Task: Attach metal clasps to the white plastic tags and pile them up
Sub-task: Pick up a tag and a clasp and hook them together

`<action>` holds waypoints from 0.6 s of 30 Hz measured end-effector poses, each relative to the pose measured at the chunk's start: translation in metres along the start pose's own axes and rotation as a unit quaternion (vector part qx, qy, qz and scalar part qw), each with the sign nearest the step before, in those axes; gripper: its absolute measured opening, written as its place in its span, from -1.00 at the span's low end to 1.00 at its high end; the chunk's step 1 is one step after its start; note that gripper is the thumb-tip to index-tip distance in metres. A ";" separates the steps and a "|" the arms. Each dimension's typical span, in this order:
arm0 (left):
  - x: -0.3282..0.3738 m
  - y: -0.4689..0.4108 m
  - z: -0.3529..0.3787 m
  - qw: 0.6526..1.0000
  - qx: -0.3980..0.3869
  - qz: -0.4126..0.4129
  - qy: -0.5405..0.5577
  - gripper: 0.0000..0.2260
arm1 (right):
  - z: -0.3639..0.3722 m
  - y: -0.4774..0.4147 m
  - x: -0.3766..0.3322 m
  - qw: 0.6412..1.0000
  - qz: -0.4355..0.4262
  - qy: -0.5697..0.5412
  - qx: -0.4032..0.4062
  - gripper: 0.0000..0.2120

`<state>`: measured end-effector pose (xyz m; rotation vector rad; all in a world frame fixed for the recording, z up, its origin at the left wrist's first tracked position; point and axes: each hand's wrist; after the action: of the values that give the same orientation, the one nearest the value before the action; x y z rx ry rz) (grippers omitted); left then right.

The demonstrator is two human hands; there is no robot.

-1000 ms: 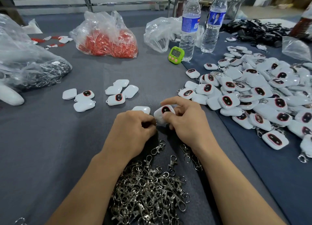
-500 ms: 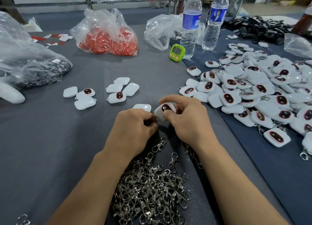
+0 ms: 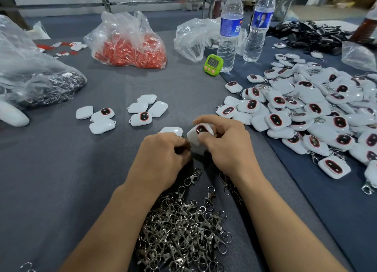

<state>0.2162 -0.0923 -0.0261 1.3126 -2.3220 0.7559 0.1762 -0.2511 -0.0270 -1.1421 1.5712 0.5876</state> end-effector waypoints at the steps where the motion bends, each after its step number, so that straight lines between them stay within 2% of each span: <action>1: 0.000 0.000 0.000 1.000 0.002 0.006 -0.002 -0.92 | 0.000 0.000 0.000 1.000 0.002 -0.001 -0.004 -0.74; 12: 0.001 0.000 0.000 1.000 0.000 0.014 -0.013 -0.95 | -0.002 -0.003 0.000 1.000 0.021 -0.008 -0.018 -0.67; 18: 0.002 0.000 -0.001 1.000 0.002 0.005 -0.018 -0.95 | -0.005 -0.008 0.001 0.998 0.030 -0.021 -0.056 -0.71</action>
<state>0.2151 -0.0931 -0.0238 1.3286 -2.3579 0.7453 0.1807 -0.2589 -0.0246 -1.1617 1.5573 0.7430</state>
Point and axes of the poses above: each hand's wrist, its own y-axis away from the middle knuckle, its own z-axis out of the palm, x = y × z, and after that the axes turned 5 degrees about -y, right-handed
